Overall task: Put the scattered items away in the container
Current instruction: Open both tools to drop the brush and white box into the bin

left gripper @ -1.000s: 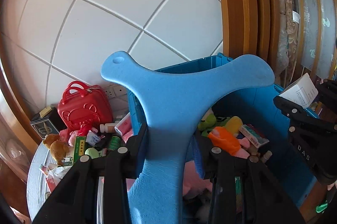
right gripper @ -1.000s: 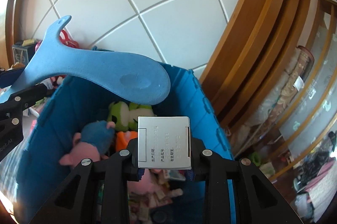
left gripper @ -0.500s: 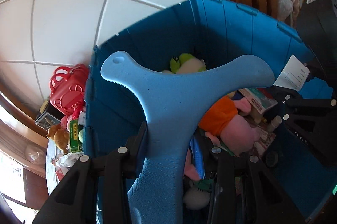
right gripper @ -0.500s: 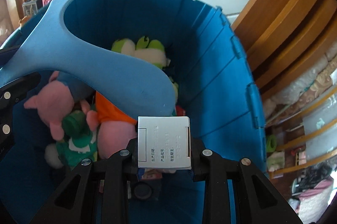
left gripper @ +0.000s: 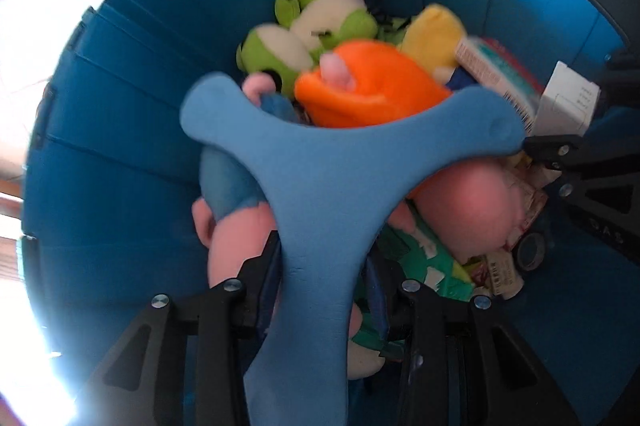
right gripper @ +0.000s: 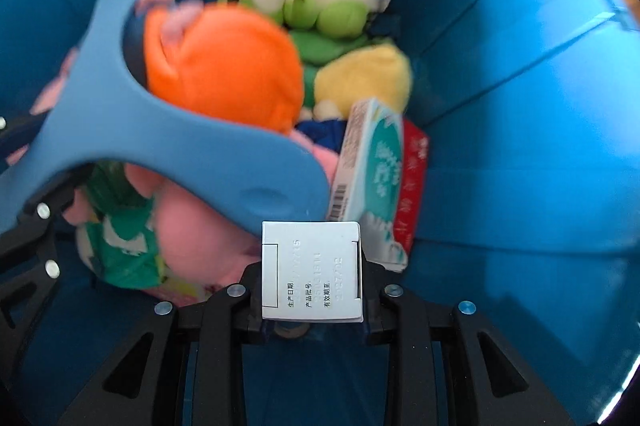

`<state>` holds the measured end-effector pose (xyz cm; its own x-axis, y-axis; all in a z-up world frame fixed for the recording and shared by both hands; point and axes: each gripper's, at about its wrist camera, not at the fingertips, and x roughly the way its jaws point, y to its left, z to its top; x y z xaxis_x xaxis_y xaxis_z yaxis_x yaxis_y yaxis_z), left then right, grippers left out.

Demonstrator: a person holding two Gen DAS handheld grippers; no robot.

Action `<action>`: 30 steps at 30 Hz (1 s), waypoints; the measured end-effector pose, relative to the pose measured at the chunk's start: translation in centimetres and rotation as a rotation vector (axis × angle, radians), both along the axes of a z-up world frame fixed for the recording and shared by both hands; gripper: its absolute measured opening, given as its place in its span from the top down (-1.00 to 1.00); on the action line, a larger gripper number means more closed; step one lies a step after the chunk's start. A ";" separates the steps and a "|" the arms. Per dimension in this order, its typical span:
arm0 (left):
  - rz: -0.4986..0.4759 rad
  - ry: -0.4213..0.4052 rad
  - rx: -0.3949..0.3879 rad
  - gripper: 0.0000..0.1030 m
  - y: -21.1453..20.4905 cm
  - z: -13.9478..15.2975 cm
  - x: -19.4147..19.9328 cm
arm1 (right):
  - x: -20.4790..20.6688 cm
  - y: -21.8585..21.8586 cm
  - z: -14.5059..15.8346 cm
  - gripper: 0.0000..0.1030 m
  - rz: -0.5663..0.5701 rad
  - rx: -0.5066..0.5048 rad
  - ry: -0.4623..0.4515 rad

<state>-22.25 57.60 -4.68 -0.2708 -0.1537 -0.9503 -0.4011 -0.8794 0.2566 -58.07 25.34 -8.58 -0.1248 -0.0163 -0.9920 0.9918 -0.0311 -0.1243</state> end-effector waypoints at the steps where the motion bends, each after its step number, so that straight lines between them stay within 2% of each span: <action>1: -0.001 -0.006 -0.005 0.28 0.1 -0.3 0.1 | 0.2 0.1 -0.8 0.43 0.021 0.030 0.003; 5: -0.006 -0.001 -0.007 0.25 0.5 -0.6 0.4 | 1.3 0.8 -3.3 0.43 0.094 0.127 0.007; 9: -0.009 0.007 0.018 0.14 0.3 0.0 0.7 | 2.2 1.2 -3.6 0.42 0.150 0.140 0.022; 12: -0.007 0.058 0.025 -0.12 0.2 1.2 1.1 | 2.3 1.5 -2.9 0.24 0.155 0.129 0.042; 14: -0.006 0.094 0.044 -0.13 0.0 2.2 1.5 | 2.2 1.8 -2.1 0.08 0.152 0.116 0.050; 16: -0.007 0.130 0.061 -0.13 -0.2 3.5 1.9 | 2.1 2.2 -0.8 -0.07 0.146 0.091 0.053; 23: -0.010 0.258 0.144 -0.13 -1.5 8.8 4.5 | 2.3 4.5 5.7 -0.32 0.124 -0.049 0.070; 26: 0.001 0.315 0.188 -0.13 -2.7 10.9 5.7 | 2.9 5.7 8.9 -0.40 0.119 -0.125 0.086; 30: 0.011 0.419 0.233 -0.13 -4.5 13.4 8.2 | 4.9 5.6 12.5 -0.65 0.130 -0.252 0.089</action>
